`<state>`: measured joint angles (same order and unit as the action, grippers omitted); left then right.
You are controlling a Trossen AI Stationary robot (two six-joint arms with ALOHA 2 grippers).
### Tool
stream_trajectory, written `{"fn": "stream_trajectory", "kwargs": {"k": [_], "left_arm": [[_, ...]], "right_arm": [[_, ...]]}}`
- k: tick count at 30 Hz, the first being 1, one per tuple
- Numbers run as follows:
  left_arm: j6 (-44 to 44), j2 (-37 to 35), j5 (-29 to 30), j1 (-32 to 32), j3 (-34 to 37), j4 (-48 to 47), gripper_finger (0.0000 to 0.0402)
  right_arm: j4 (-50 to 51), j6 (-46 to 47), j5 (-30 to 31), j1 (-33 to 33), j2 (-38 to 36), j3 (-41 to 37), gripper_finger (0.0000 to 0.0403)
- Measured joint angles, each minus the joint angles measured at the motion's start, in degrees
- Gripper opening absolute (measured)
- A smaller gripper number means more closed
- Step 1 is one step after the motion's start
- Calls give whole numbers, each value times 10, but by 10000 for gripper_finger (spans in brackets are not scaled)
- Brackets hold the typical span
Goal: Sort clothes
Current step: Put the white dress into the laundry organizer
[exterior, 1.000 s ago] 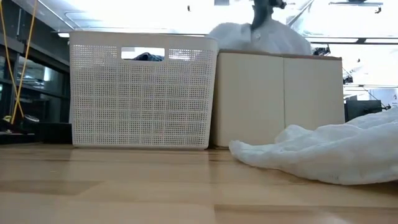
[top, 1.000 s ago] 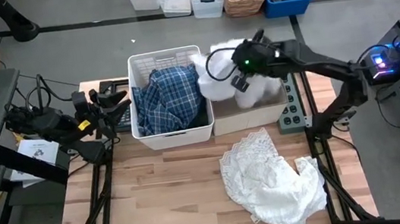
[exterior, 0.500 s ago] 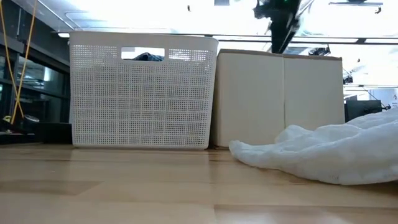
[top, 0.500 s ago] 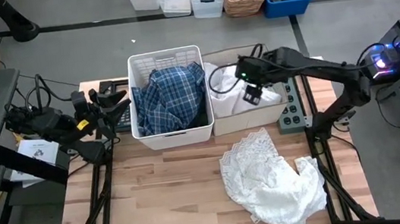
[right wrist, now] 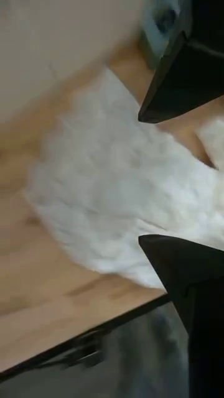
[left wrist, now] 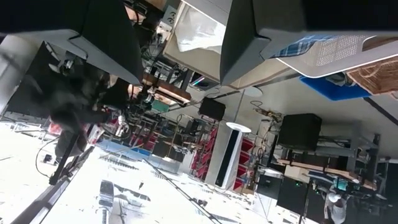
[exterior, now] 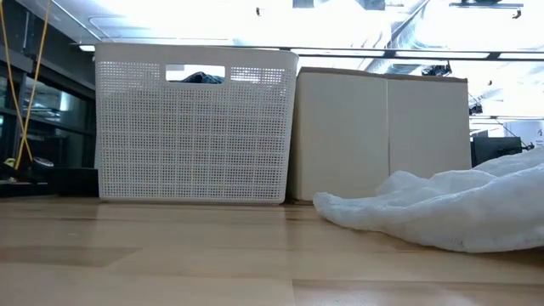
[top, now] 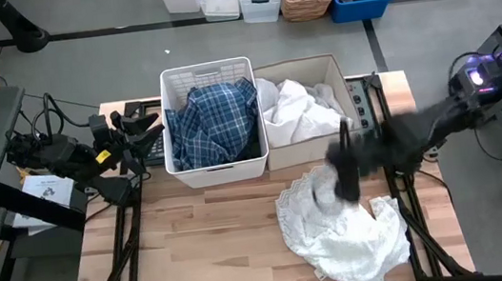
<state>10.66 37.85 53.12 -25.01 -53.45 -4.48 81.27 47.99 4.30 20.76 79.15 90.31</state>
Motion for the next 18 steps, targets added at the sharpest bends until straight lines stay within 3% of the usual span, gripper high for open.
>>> {"fn": "stream_trajectory", "kwargs": {"k": [3,7,13,18], "left_arm": [[0,0,0,0,0,0,201],[-8,0,0,0,0,-1,201],[-13,0,0,0,0,-1,201],[-13,0,0,0,0,-1,201]], "right_arm": [[-53,72,-4,85,19,-71,304],[-100,141,-23,146,62,-142,304],[-117,152,-49,165,140,-195,304],[-213,153,-87,170,207,-237,304]]}}
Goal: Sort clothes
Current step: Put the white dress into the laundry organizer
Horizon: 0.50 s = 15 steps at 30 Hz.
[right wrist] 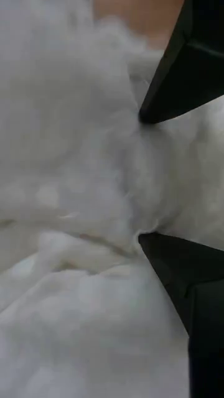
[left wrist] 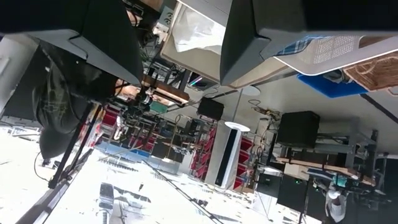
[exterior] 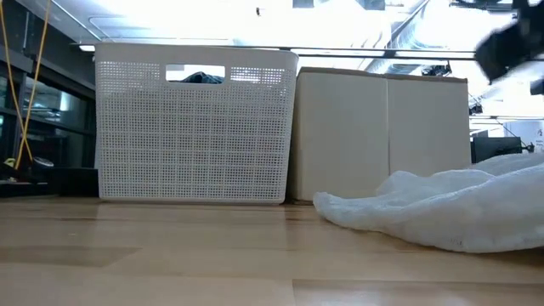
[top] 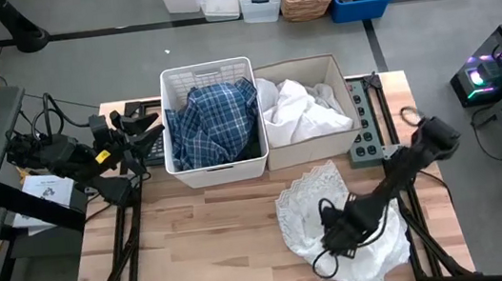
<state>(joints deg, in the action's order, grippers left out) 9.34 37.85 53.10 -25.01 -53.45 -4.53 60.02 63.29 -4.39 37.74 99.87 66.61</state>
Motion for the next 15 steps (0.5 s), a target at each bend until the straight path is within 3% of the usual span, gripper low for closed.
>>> {"fn": "stream_trajectory", "kwargs": {"k": [5,7,9,12,13,15], "left_arm": [[0,0,0,0,0,1,201],[0,0,0,0,0,2,201],[0,0,0,0,0,5,201],[-2,0,0,0,0,18,201],[-8,0,0,0,0,21,201],[-21,-3,0,0,0,30,201]], "right_arm": [[-96,40,-46,-12,61,-38,300],[-115,71,-67,-18,82,-44,274],[-118,92,-76,-22,84,-45,212],[-110,109,-67,-32,85,-45,67],[-105,101,-67,-39,85,-42,48],[-77,95,-44,-53,68,-32,46]]}}
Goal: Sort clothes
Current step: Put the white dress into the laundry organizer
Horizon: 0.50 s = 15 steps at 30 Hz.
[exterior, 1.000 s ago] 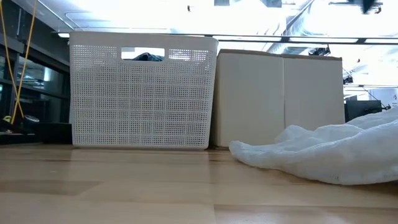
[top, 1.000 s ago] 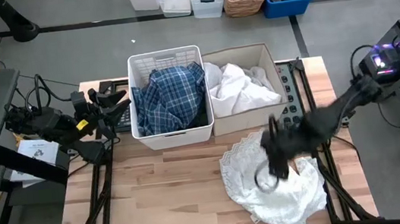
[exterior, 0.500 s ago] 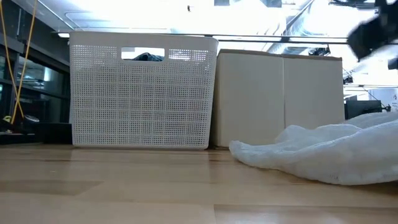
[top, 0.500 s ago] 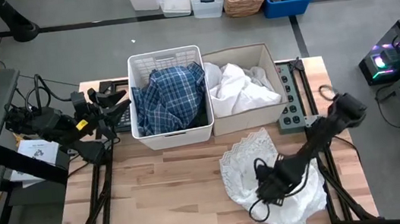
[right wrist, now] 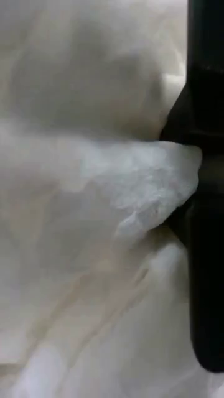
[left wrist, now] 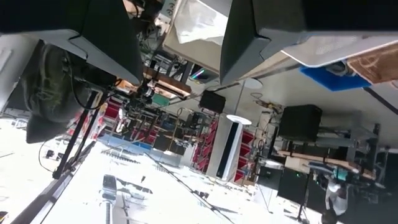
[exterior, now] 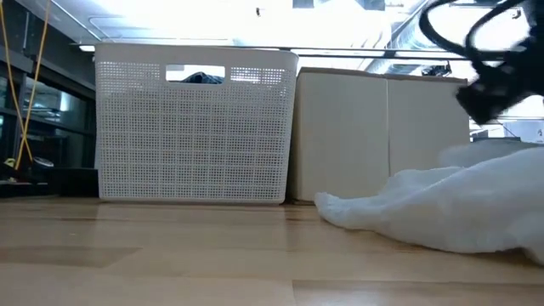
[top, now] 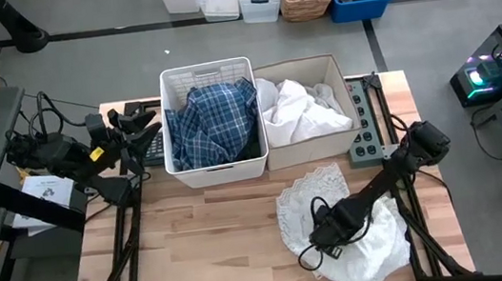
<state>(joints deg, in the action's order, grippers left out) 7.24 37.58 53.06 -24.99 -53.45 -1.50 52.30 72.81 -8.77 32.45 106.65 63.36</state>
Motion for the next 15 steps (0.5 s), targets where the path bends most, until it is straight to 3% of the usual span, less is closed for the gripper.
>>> {"fn": "stream_trajectory", "kwargs": {"k": [4,7,15], "left_arm": [[-20,-4,0,0,0,5,201],[-25,-10,0,0,0,6,201],[-34,-16,0,0,0,6,201]], "right_arm": [[125,-18,141,-36,-84,62,25],[167,-40,202,-55,-174,151,25],[153,-258,462,-111,-302,433,25]]}}
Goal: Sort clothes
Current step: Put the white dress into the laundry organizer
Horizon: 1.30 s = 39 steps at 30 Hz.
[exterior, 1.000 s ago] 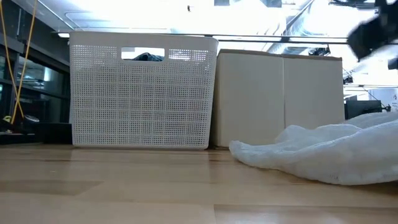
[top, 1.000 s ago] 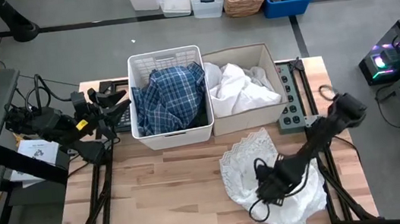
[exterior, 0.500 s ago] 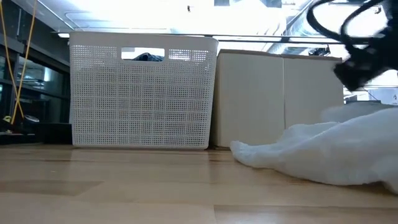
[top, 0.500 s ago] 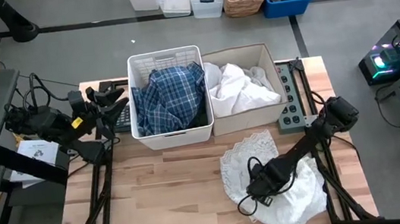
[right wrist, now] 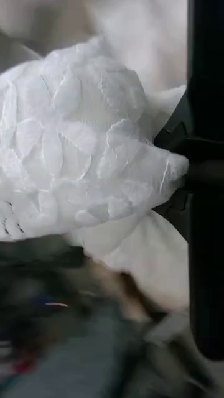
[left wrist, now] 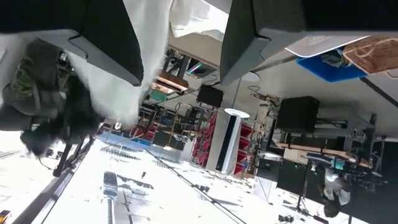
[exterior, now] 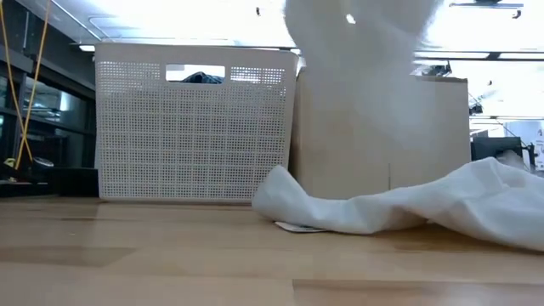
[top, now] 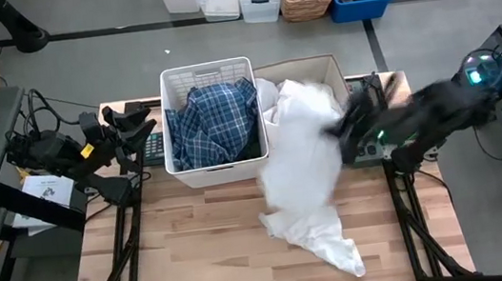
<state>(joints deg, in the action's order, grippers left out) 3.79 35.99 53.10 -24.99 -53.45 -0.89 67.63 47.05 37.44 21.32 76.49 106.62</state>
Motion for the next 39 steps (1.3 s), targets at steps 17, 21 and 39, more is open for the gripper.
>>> {"fn": "stream_trajectory", "kwargs": {"k": [17,21,39], "left_arm": [[4,0,5,0,0,13,201],[5,0,16,0,0,12,201],[6,0,35,0,0,12,201]], "right_arm": [[-98,-257,61,-285,5,5,25],[-154,-212,-13,-297,7,-147,25],[-183,-69,-245,-333,3,-401,160]]}}
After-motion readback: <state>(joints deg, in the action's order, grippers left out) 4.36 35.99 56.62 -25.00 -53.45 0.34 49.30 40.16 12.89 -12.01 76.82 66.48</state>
